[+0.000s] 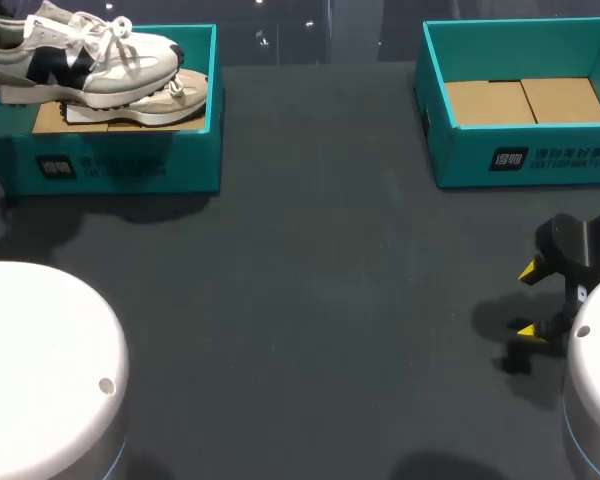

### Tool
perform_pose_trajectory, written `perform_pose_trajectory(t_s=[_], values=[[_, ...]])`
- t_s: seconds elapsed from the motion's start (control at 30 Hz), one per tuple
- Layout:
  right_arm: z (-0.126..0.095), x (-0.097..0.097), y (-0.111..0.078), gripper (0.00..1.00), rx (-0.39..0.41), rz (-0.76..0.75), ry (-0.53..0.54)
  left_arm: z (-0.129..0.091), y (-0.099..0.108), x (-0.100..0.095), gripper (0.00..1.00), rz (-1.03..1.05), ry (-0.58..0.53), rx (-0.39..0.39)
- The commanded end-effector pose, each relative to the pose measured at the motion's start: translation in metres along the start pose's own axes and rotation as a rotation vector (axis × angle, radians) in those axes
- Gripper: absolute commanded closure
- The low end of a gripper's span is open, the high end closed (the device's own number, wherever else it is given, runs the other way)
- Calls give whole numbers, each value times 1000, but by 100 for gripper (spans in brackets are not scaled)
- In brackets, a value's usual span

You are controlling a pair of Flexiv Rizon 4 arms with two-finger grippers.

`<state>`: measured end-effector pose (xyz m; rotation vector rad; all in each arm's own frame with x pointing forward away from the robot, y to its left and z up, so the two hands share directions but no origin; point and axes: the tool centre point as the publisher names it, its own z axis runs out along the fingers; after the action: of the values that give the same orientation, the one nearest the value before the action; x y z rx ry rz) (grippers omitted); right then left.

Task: Take the shoe out of the shoebox, open the shoe tongue, remove and reinsert the insole, then place the shoe into the shoebox

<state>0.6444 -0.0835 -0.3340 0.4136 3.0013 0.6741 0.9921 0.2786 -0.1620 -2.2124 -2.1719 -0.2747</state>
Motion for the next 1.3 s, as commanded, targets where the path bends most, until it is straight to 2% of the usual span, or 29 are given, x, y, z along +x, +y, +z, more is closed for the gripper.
perform_pose_trajectory(t_s=[0.03, 0.4, 0.63, 0.83, 1.0, 1.03, 1.3], values=[[-1, 2, 0, 0, 1, 0, -4, -16, -9, 3, 100, -1, 4, -10], [-1, 2, 0, 0, 1, 0, -4, -16, -9, 3, 100, -1, 4, -10], [-1, 2, 0, 0, 1, 0, -4, -40, -60, -25, 100, 12, 18, -27], [-1, 2, 0, 0, 1, 0, -4, -46, -105, -63, 100, 41, 65, -29], [-1, 2, 0, 0, 1, 0, -4, -49, -134, -95, 100, 29, 87, -28], [-1, 2, 0, 0, 1, 0, -4, -49, -138, -101, 100, 16, 93, -23], [-1, 2, 0, 0, 1, 0, -4, -49, -138, -101, 100, 16, 93, -23]])
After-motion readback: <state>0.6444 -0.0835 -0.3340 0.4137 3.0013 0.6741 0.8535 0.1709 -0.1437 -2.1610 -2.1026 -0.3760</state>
